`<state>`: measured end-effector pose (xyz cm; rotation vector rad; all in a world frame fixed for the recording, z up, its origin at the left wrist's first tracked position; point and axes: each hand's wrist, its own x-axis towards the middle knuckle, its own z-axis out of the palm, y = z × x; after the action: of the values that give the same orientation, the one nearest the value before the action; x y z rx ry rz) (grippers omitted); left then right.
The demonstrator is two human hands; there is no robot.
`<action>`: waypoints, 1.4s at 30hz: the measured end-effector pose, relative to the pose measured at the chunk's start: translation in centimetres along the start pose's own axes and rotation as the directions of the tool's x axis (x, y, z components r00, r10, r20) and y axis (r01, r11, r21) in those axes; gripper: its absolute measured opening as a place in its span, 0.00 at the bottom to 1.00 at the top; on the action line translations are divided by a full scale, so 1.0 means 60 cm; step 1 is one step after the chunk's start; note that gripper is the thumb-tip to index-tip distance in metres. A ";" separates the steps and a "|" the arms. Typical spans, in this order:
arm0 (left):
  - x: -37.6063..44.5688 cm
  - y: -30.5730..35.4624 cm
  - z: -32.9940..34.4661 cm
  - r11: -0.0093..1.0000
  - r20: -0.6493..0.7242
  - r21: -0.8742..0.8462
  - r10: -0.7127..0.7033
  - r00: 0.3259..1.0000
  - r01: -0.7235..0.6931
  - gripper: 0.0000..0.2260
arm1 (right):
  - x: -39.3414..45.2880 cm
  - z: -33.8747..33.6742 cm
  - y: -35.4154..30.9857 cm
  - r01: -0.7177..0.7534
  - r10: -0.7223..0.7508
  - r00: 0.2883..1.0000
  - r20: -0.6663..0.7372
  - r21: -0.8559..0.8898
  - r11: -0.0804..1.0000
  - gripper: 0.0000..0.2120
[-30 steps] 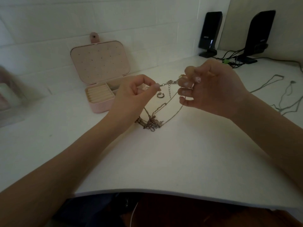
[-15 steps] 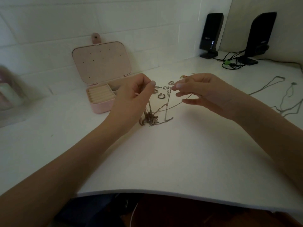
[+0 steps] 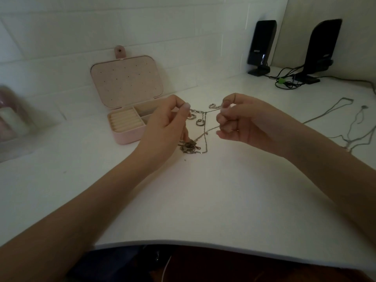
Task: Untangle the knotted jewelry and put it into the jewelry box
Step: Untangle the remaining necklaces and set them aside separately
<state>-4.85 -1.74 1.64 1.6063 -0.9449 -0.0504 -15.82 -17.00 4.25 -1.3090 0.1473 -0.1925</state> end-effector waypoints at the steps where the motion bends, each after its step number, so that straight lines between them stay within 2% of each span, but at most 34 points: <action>1: 0.000 0.001 0.001 1.000 -0.008 0.010 -0.005 1.000 0.005 0.09 | -0.001 0.001 -0.001 -0.001 0.000 1.000 -0.029 -0.037 0.999 0.07; 3: 0.000 0.003 0.002 1.000 -0.013 0.021 -0.011 1.000 0.011 0.09 | 0.000 -0.002 0.002 0.007 -0.025 0.995 -0.094 -0.193 0.981 0.05; 4: 0.000 0.003 0.002 1.000 -0.014 0.012 -0.014 1.000 0.014 0.10 | -0.001 -0.003 0.005 0.028 -0.070 0.991 -0.116 -0.331 0.943 0.07; 6: 0.000 0.002 0.003 1.000 -0.012 -0.007 -0.023 1.000 0.023 0.10 | -0.002 0.000 0.013 0.119 -0.211 0.975 -0.074 -0.626 0.771 0.11; 7: -0.001 0.004 0.004 1.000 -0.006 -0.007 -0.026 1.000 0.026 0.10 | -0.003 0.005 0.019 0.173 -0.276 0.961 -0.030 -0.715 0.678 0.11; 8: -0.002 0.005 0.004 1.000 0.004 -0.007 -0.028 1.000 0.028 0.10 | -0.004 0.012 0.024 0.216 -0.325 0.946 0.006 -0.760 0.613 0.11; 10: -0.004 0.008 0.005 0.999 0.029 -0.024 -0.029 0.999 0.030 0.10 | -0.002 0.019 0.035 0.249 -0.370 0.929 0.031 -0.790 0.559 0.11; 16: -0.004 0.010 0.004 0.999 0.062 -0.036 -0.013 0.998 0.015 0.10 | 0.004 0.022 0.040 0.258 -0.368 0.930 0.007 -0.726 0.637 0.03; 21: -0.001 0.002 0.000 0.998 -0.026 0.005 -0.057 0.998 0.057 0.09 | 0.002 0.016 0.029 0.209 -0.337 0.938 -0.077 -0.650 0.731 0.05; 22: -0.001 -0.002 -0.002 0.996 -0.051 0.081 -0.032 0.998 0.036 0.08 | 0.001 0.016 0.028 0.202 -0.325 0.942 -0.086 -0.628 0.752 0.04; 24: -0.004 -0.007 -0.007 0.927 -0.043 0.372 0.071 0.997 -0.050 0.06 | 0.001 0.016 0.028 0.191 -0.311 0.945 -0.098 -0.607 0.771 0.05; 26: -0.012 -0.002 -0.009 0.744 -0.027 0.660 0.166 0.986 -0.107 0.08 | 0.001 0.017 0.028 0.169 -0.291 0.950 -0.114 -0.596 0.785 0.05; 27: -0.014 0.003 -0.009 0.661 -0.035 0.742 0.210 0.977 -0.115 0.11 | 0.001 0.017 0.028 0.156 -0.280 0.952 -0.123 -0.592 0.790 0.06; 29: -0.013 0.011 -0.010 0.599 -0.056 0.789 0.297 0.953 -0.140 0.14 | 0.001 0.017 0.028 0.134 -0.263 0.955 -0.135 -0.596 0.792 0.06; 30: -0.012 0.012 -0.011 0.638 -0.044 0.750 0.315 0.948 -0.177 0.13 | 0.001 0.017 0.029 0.127 -0.259 0.956 -0.139 -0.599 0.790 0.06; 32: -0.012 0.012 -0.008 0.853 0.020 0.482 0.218 0.976 -0.200 0.08 | 0.002 0.017 0.030 0.131 -0.266 0.954 -0.138 -0.606 0.785 0.07; 33: -0.012 0.012 -0.004 0.939 0.059 0.313 0.132 0.990 -0.144 0.04 | 0.003 0.017 0.031 0.140 -0.275 0.952 -0.132 -0.612 0.779 0.07; 34: -0.012 0.012 -0.001 0.982 0.092 0.174 0.061 0.994 -0.076 0.01 | 0.003 0.017 0.032 0.151 -0.285 0.951 -0.122 -0.619 0.771 0.06; 36: -0.012 0.010 0.004 0.999 0.101 0.031 -0.018 0.995 0.015 0.06 | 0.003 0.017 0.032 0.173 -0.300 0.949 -0.098 -0.633 0.755 0.06; 38: -0.011 0.010 0.003 0.997 0.083 -0.032 -0.070 0.994 0.073 0.06 | 0.003 0.018 0.031 0.208 -0.342 0.937 -0.071 -0.672 0.711 0.07; 42: -0.007 0.007 0.002 0.997 0.044 -0.017 -0.072 0.996 0.073 0.07 | 0.003 0.018 0.030 0.245 -0.448 0.894 -0.018 -0.817 0.522 0.08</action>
<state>-5.39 -1.56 1.77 1.6274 -0.9169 -0.1450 -15.32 -15.60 2.80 -2.2417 0.1704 -0.6965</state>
